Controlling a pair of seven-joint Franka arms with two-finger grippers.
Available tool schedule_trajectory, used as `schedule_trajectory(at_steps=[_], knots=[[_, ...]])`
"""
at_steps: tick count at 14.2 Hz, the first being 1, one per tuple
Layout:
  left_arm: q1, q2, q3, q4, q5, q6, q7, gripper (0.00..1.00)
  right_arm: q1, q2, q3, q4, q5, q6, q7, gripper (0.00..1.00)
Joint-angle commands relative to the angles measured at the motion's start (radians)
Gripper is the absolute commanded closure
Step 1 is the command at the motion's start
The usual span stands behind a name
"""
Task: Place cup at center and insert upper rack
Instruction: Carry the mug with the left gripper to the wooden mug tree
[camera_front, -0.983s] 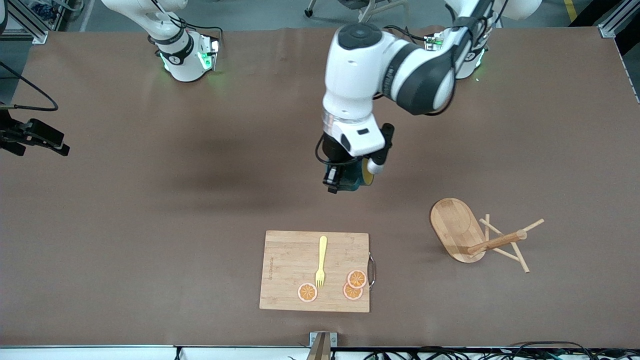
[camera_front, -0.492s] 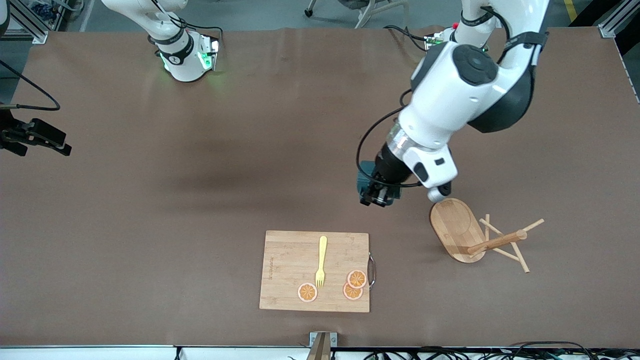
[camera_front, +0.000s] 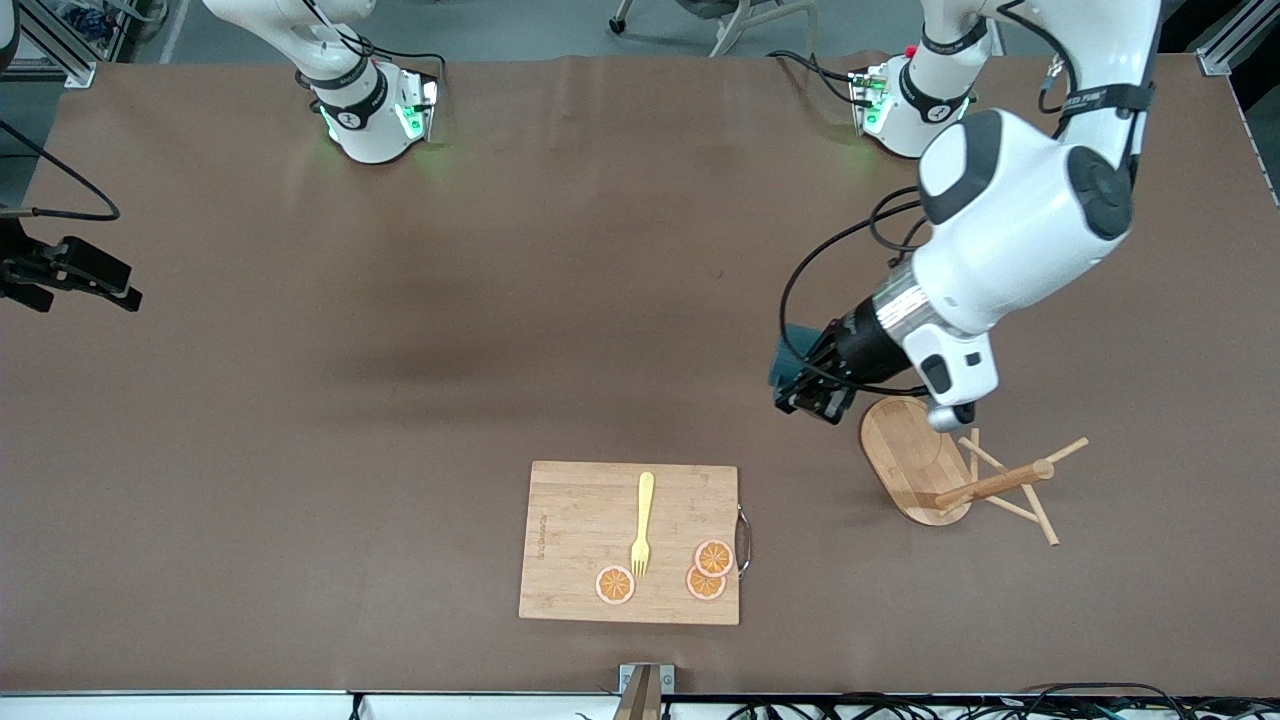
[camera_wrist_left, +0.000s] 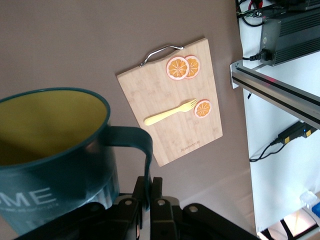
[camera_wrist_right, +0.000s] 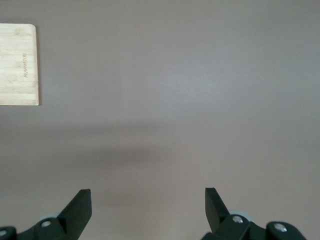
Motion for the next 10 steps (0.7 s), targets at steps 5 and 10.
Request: schedule_trajectory(at_steps=[5,10], knots=[[0.141,-0.162,-0.007,-0.259,-0.250,-0.034,0.238,0.99,0.029,-0.027,0.000,-0.025,-0.056,0.003,0.002,0.00],[0.231,-0.129,-0.005,-0.256,-0.367,-0.077,0.243,0.99,0.026,-0.029,-0.001,-0.027,-0.044,-0.040,0.005,0.00]])
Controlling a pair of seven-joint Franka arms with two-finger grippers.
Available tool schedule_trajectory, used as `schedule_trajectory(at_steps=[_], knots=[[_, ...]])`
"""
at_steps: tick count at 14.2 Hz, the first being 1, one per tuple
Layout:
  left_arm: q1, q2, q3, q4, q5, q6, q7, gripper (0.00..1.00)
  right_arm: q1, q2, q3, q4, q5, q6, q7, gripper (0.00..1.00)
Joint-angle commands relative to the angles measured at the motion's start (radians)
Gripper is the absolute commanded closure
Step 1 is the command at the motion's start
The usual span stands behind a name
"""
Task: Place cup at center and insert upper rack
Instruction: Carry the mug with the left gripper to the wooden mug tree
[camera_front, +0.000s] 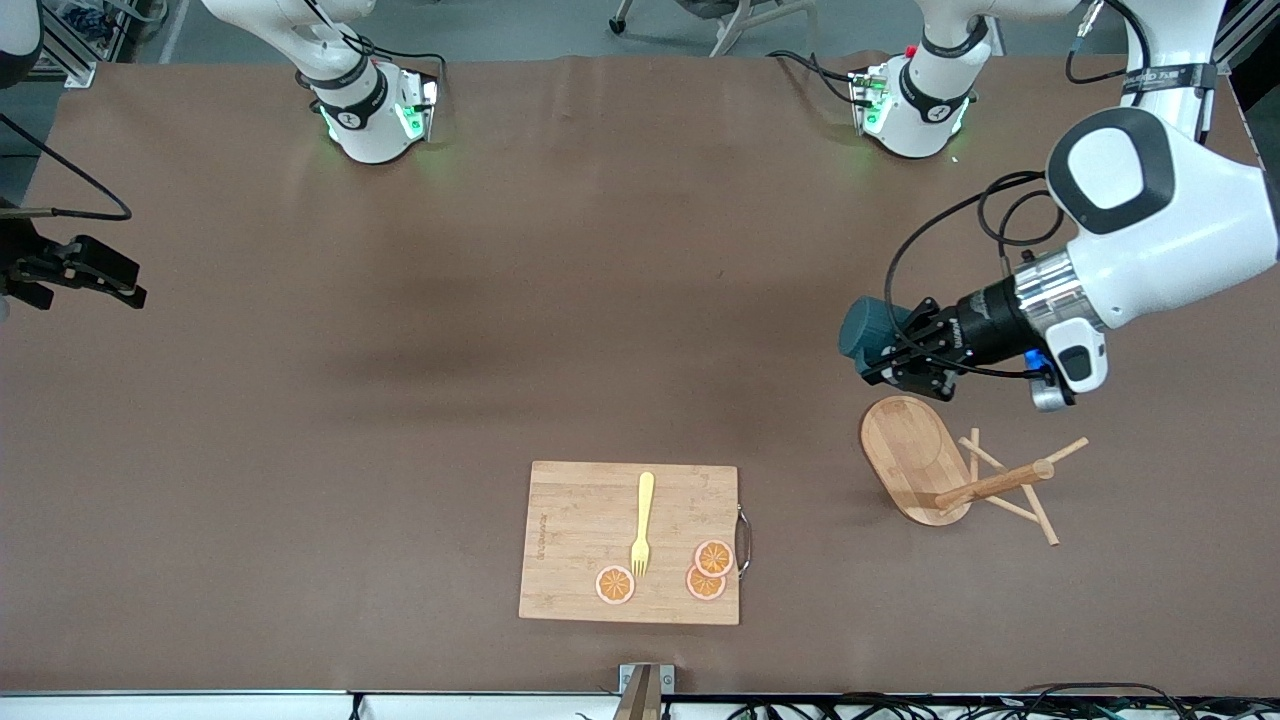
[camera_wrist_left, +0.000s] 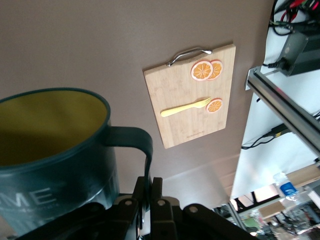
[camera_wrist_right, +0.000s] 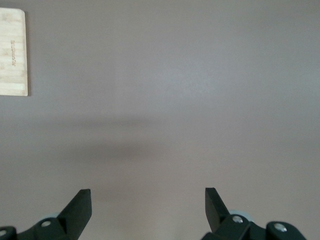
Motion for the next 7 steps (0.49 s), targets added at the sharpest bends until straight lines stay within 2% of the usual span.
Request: schedule_trajectory(at_steps=[1,7], knots=[[0.036,0.008,-0.006,-0.003,-0.040,-0.011,0.011,0.99,0.000,-0.029,0.000,-0.026,-0.004,-0.008,0.006,0.00],[0.060,0.069,-0.001,0.036,-0.060,-0.003,0.135,0.99,-0.004,-0.032,-0.003,-0.037,0.032,-0.002,0.006,0.00]])
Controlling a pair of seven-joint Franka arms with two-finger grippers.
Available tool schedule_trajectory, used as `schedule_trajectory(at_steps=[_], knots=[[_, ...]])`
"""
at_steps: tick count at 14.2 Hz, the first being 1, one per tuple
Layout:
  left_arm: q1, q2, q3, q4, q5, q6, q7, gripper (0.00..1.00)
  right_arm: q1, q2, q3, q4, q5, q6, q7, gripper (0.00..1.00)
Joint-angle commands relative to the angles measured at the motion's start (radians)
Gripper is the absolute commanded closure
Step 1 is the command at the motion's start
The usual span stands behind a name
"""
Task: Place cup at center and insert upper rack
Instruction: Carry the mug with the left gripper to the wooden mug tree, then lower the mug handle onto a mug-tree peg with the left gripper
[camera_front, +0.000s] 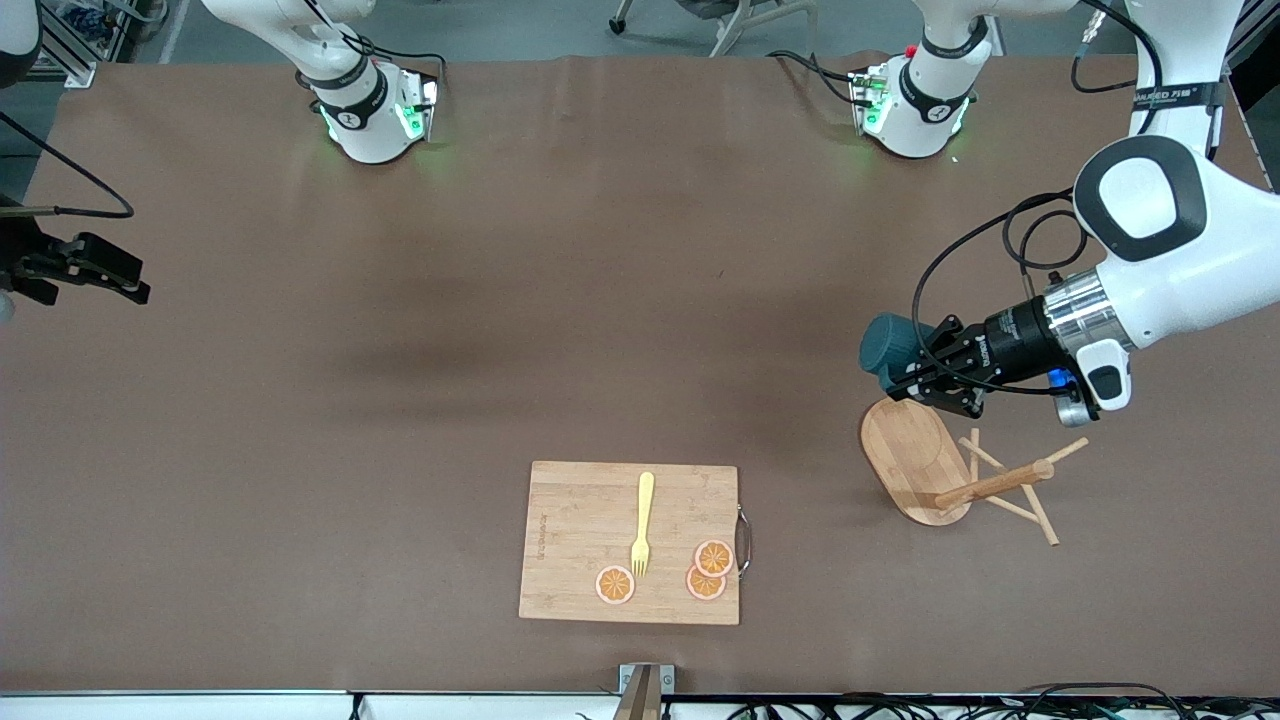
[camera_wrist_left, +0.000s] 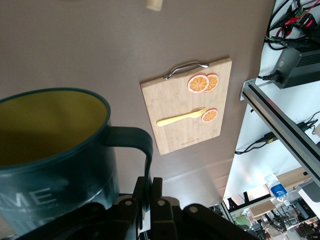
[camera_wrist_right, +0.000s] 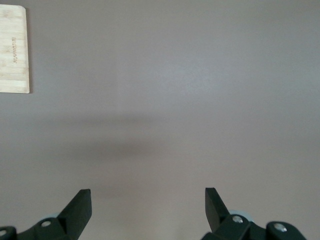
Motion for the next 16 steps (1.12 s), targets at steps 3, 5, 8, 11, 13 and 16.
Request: schedule_trajectory(at_steps=[3,5,8,11,13,16], knots=[[0.031,0.068,0.000,0.074,-0.022,-0.002,0.099,0.99,-0.006,-0.038,-0.003,-0.050,0.019,0.006,0.004,0.00],[0.025,0.099,0.000,0.111,-0.015,0.000,0.142,0.99,-0.007,-0.051,-0.003,-0.069,0.019,0.015,0.004,0.00],[0.022,0.156,0.000,0.184,-0.012,0.000,0.151,0.99,-0.006,-0.090,-0.003,-0.128,0.016,0.075,0.004,0.00],[0.024,0.179,0.000,0.218,-0.010,0.000,0.153,0.99,-0.004,-0.117,-0.003,-0.168,0.010,0.093,0.002,0.00],[0.030,0.180,0.000,0.218,-0.010,0.002,0.166,0.99,-0.003,-0.117,-0.002,-0.165,0.007,0.093,0.002,0.00],[0.041,0.180,0.000,0.217,-0.010,0.000,0.182,0.99,-0.006,-0.116,-0.002,-0.162,0.007,0.086,0.001,0.00]])
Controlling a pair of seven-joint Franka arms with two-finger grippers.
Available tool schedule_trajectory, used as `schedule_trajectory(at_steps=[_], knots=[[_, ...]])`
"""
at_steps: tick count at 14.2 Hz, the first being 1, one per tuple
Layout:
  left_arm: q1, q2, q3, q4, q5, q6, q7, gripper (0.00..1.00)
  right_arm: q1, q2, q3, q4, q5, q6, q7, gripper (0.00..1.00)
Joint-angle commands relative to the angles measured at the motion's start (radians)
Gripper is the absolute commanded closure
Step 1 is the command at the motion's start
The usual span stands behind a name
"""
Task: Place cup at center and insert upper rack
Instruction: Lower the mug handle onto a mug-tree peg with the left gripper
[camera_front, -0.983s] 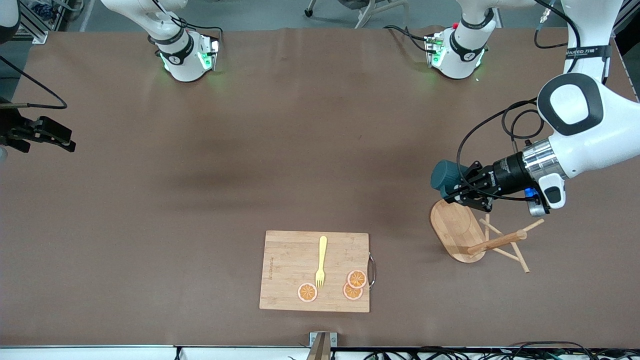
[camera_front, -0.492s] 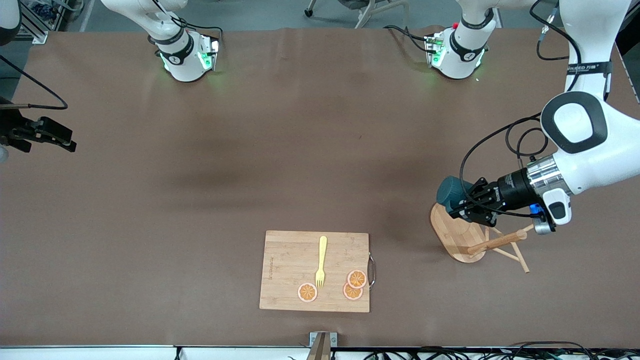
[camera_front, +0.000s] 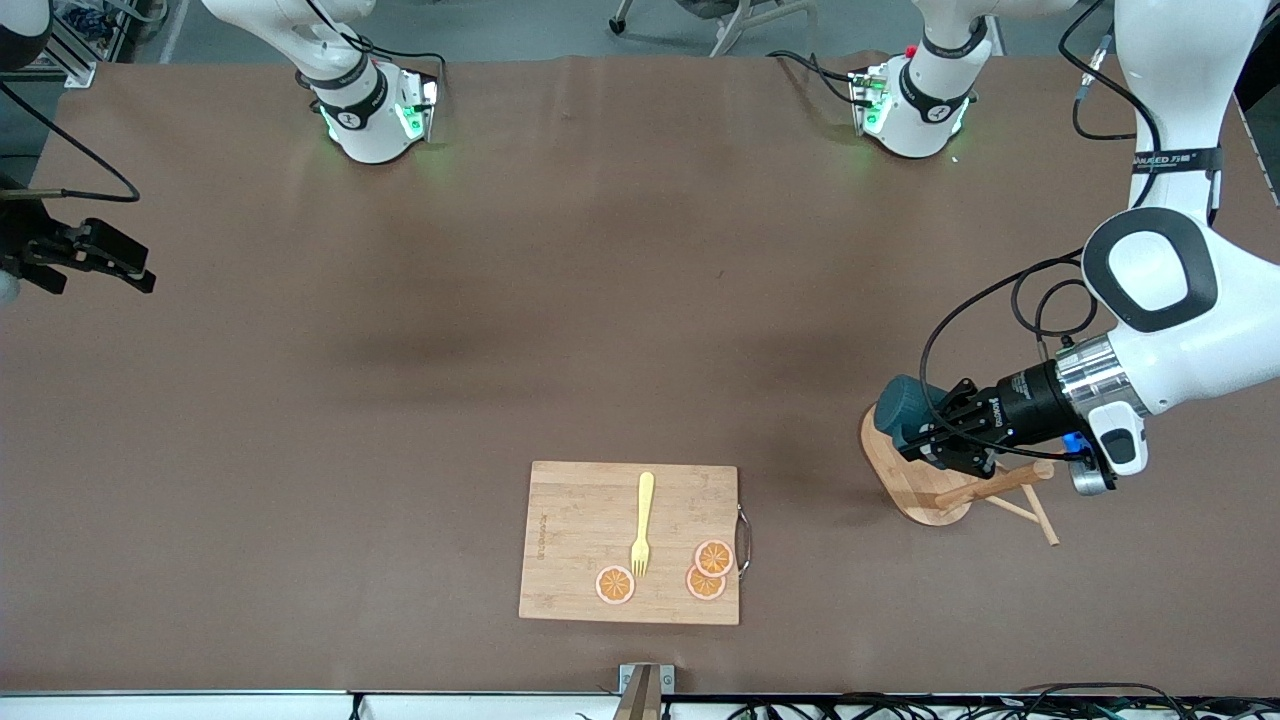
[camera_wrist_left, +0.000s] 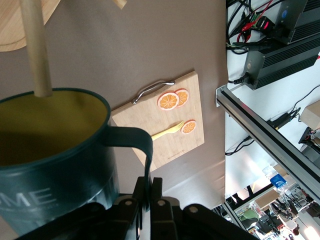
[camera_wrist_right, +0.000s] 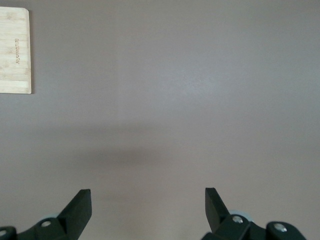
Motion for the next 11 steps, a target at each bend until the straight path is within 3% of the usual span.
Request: schedule_trajectory(at_steps=[1,11], knots=[[0.012,0.007,-0.001,0.019,-0.006,-0.005,0.025,0.99,-0.005,-0.031,0.003,-0.038,0.004,0.011,-0.001,0.00],[0.051,0.044,0.001,0.030,-0.003,-0.004,0.066,0.99,-0.003,-0.031,0.005,-0.036,0.003,0.013,0.001,0.00]])
